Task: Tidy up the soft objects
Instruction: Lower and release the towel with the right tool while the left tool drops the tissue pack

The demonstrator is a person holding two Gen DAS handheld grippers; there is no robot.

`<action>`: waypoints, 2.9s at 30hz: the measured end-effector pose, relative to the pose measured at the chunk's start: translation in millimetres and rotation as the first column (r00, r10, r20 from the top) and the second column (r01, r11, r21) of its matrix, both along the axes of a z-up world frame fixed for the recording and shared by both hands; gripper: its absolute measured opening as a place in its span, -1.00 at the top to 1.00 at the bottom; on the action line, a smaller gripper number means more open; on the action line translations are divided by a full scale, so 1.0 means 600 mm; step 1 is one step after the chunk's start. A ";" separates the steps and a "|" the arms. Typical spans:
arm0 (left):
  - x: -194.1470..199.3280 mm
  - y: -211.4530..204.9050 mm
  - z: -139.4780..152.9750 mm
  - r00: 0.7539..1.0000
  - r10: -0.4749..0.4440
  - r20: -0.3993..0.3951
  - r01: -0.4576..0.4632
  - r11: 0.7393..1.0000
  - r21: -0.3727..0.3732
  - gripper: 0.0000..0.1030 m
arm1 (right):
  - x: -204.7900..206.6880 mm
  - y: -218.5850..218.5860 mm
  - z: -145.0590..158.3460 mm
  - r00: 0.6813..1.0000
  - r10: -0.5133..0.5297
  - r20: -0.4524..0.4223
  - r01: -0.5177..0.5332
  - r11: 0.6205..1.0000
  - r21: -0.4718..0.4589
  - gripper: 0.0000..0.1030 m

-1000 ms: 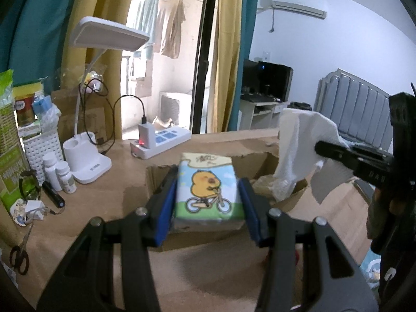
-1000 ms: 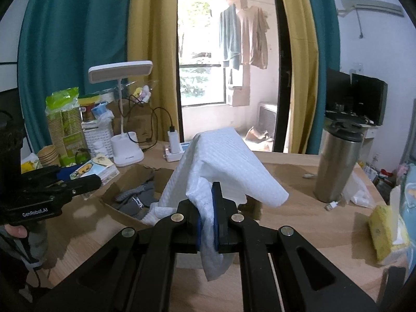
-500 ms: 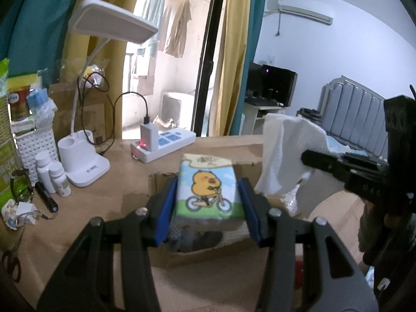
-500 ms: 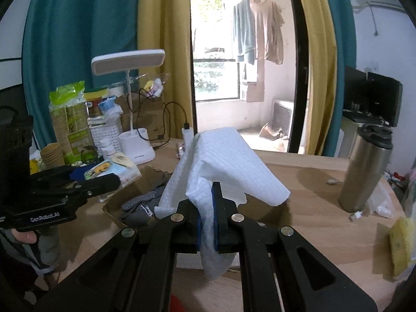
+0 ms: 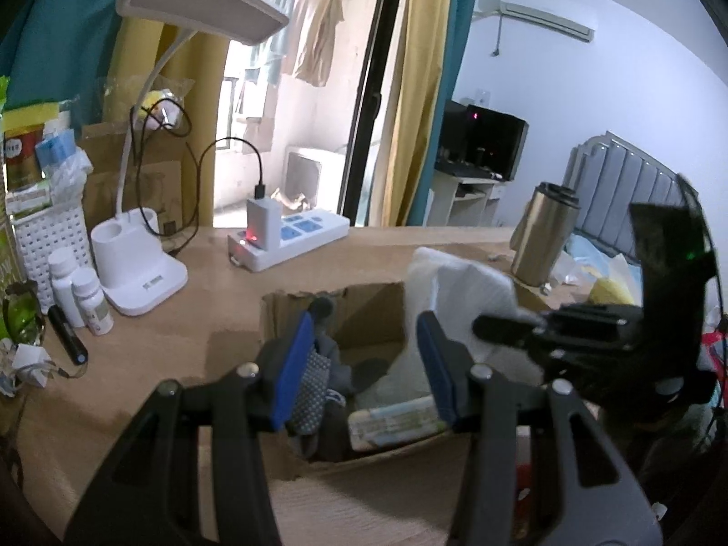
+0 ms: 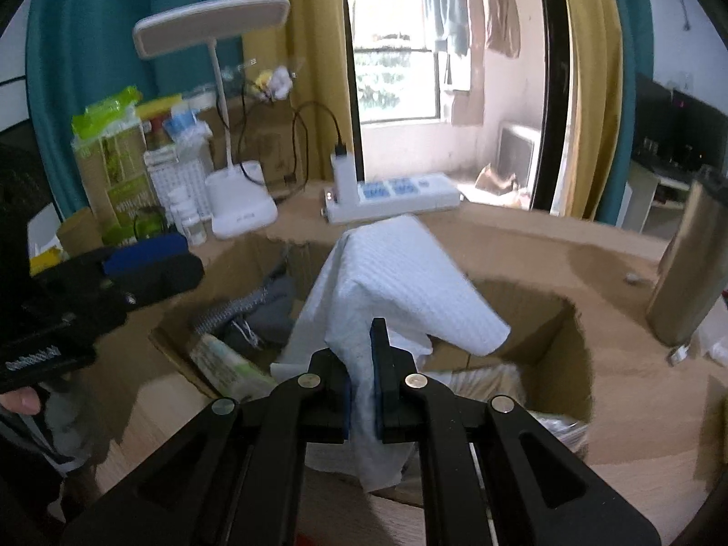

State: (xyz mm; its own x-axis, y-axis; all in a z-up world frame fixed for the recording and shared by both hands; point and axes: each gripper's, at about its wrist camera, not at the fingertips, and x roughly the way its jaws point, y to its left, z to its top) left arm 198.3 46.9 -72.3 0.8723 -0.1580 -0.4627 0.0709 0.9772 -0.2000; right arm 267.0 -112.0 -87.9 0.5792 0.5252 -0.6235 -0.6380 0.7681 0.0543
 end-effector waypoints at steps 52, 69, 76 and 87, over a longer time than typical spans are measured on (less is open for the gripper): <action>-0.045 -0.009 0.001 1.000 -0.020 -0.004 0.020 1.000 0.007 0.00 | -0.003 0.005 0.021 0.997 -0.001 -0.079 0.007 0.997 0.083 -0.08; -0.084 -0.026 0.034 0.999 -0.022 0.039 0.022 1.000 0.008 -0.23 | -0.068 -0.020 0.063 0.997 -0.070 0.040 0.069 0.997 0.031 -0.18; -0.101 -0.030 0.044 0.998 -0.024 0.056 0.025 1.000 -0.006 -0.47 | -0.094 -0.034 0.078 0.994 -0.087 0.067 0.086 0.996 0.015 -0.20; -0.127 -0.043 0.064 0.996 -0.039 0.077 0.038 0.999 0.009 -0.50 | -0.134 -0.058 0.105 0.988 -0.110 0.104 0.108 0.994 0.027 -0.35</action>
